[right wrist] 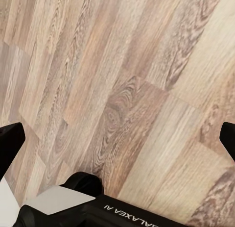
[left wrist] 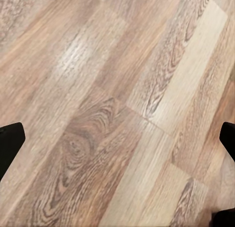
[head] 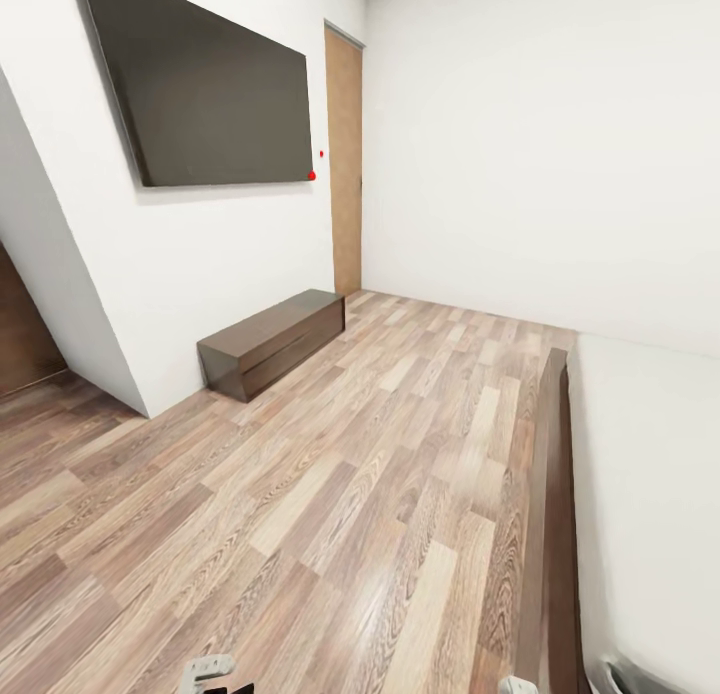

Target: In the bedroom, move the book from the bed onto either nightstand, and place the two sandals side by side next to the bed.

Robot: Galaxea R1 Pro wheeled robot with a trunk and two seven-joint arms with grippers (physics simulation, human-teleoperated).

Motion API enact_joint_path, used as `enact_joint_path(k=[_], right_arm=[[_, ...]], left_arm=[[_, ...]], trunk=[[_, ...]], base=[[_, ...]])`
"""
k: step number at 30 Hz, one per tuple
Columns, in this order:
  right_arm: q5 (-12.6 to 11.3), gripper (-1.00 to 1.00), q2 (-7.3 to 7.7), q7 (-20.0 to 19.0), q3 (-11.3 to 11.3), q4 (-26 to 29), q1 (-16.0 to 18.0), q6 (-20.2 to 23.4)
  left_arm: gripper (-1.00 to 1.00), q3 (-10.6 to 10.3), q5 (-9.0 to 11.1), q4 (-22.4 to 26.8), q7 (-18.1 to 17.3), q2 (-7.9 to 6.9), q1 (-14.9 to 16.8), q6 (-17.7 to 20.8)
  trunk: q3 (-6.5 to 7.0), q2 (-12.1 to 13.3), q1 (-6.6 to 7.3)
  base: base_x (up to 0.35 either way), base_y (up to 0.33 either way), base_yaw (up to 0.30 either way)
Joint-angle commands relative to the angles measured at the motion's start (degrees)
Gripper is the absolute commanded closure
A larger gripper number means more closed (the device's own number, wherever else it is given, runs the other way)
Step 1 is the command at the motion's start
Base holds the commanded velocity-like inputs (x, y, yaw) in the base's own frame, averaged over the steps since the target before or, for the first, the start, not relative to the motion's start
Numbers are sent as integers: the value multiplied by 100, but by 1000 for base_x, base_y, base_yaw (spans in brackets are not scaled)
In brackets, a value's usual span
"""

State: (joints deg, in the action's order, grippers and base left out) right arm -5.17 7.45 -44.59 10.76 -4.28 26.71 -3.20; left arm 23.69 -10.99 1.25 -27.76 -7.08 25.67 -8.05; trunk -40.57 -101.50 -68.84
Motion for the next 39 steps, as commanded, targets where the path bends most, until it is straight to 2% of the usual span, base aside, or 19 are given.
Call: enact_joint_path(k=[1,39], right_arm=[[-54,-100,2,-23,-21,-29,10,-32],[-63,-100,2,-2,-21,-29,10,-32]], left_arm=[[-100,45,-61,-5,-10,-3,4,-30],[-100,45,-59,-6,-10,-4,3,-30]], trunk=[[-4,-3,1],[-2,-3,1]], base=[[83,0,0],[312,0,0]])
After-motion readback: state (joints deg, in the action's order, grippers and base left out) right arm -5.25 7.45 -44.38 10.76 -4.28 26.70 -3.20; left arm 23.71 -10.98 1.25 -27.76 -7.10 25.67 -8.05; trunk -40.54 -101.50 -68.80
